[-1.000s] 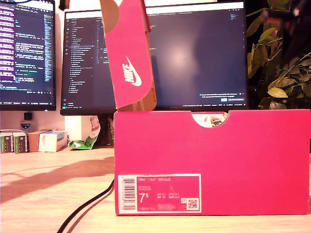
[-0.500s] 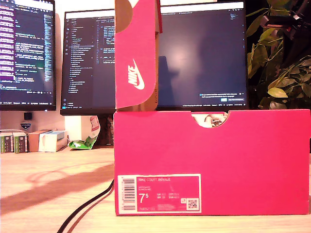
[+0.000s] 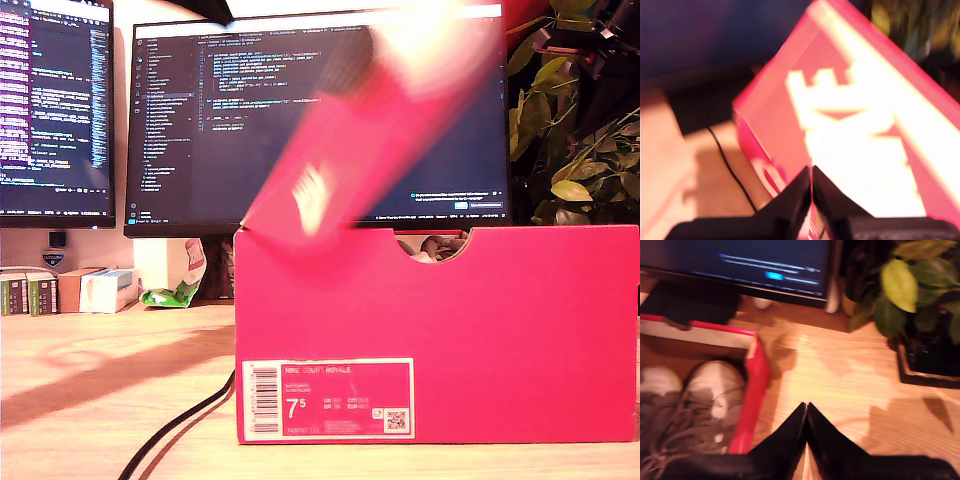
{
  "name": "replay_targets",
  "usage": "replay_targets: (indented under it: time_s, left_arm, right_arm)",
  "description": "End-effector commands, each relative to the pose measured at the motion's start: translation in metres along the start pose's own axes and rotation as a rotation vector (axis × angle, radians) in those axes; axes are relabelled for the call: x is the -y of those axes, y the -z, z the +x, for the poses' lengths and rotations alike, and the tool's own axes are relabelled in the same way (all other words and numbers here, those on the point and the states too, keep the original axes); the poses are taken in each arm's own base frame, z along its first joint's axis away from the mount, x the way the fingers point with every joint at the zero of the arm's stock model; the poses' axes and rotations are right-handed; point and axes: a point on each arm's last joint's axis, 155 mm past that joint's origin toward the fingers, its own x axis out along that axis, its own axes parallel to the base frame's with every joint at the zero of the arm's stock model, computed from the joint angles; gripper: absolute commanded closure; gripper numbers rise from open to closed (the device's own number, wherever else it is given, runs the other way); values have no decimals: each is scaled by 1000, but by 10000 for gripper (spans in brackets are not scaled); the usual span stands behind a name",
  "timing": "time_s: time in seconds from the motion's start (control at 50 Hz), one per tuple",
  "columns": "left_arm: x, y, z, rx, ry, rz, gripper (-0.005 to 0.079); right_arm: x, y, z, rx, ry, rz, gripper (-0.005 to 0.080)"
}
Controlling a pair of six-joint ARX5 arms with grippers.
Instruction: Close the red shoebox by pushing the lid with your left arm and holding the box in place with your right arm
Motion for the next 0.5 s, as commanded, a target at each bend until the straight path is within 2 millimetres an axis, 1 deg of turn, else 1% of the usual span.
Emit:
replay_targets:
  time_s: [0.0,0.06,0.1,0.14,0.22,0.28,0.38,0.48]
  left_arm:
    - [5,7,7,-21,14,13,762]
    - [8,8,8,-24,21,29,762]
    - [9,8,8,-24,22,32,762]
    - [9,8,8,-24,23,37,762]
    - [9,9,8,-24,22,37,762]
    - [9,9,8,-25,22,44,762]
    - [7,8,7,-23,18,52,762]
    - [5,9,7,-25,15,57,762]
  right_arm:
    - [-3,-33,-22,96,-2,-10,764]
    - [-14,-48,-33,130,-47,-16,764]
    - [-24,-53,-39,133,-99,-21,764]
    - [-34,-55,-45,127,-156,-15,765]
    - [-51,-52,-48,109,-239,-11,765]
    - [-64,-43,-47,71,-282,-18,765]
    - [-81,-26,-38,-2,-318,-36,764]
    - [-87,-7,-21,-85,-327,-40,764]
